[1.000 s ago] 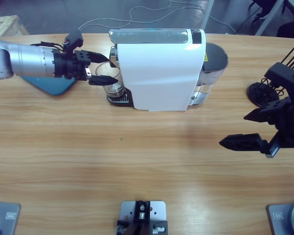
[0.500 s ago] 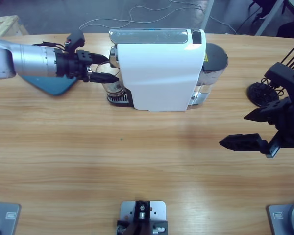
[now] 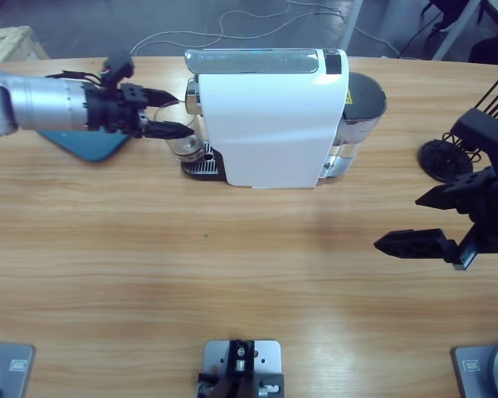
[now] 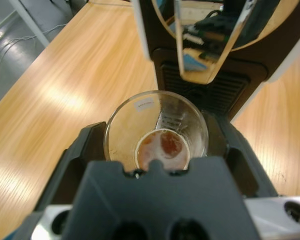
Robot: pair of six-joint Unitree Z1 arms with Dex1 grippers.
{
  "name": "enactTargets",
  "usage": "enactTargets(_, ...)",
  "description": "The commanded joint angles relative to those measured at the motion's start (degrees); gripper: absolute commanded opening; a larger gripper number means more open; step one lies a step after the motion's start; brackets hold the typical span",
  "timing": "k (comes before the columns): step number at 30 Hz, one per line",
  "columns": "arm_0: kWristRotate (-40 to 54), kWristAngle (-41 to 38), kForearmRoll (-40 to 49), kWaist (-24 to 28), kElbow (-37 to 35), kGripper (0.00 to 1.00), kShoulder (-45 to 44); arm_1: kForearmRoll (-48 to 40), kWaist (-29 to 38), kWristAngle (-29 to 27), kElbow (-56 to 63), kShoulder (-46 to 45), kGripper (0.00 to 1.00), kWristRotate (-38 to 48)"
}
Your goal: Pour coffee
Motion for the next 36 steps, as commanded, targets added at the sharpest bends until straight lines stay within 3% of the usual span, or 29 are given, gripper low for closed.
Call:
enactTargets(1, -4.23, 7.75, -0.57, 9.52, 5.97, 0.0, -11.03, 3.09, -0.59, -0.25, -1.04, -3.98, 1.0, -0.73)
enactTargets(8, -13.78, 24.84, -4.47, 16.45, 5.55, 0.0, -6.86, 6.17, -0.59, 0.19, -0.34, -11.69, 1.0, 1.71)
enactTargets(13, -14.55, 26.22, -9.57, 19.37, 3.25, 0.0, 0.79, 7.24, -0.55, 0.6, 0.09, -13.38, 1.0, 2.22)
enactTargets(30, -14.62, 24.87, -11.31, 19.74, 4.48, 0.0, 5.02, 7.08, -0.5, 2.36, 1.83, -14.33, 1.0, 2.22)
enactTargets(31, -14.62, 24.52, -11.35, 19.68, 4.63, 0.067, 5.23, 7.08, -0.5, 3.09, 1.86, -14.4, 1.0, 2.22)
enactTargets(32, -14.64, 24.66, -11.42, 19.44, 4.88, 0.649, 4.99, 7.2, -0.52, 3.85, 1.86, -14.29, 1.0, 2.2)
enactTargets(33, -15.18, 24.15, -11.52, 19.38, 5.25, 0.946, 4.6, 7.43, -0.5, 4.38, 1.86, -14.17, 1.0, 2.01)
enactTargets(36, -17.29, 23.29, -12.03, 19.38, 6.76, 0.986, 3.14, 7.61, -0.5, 4.61, 1.79, -14.29, 1.0, 1.64)
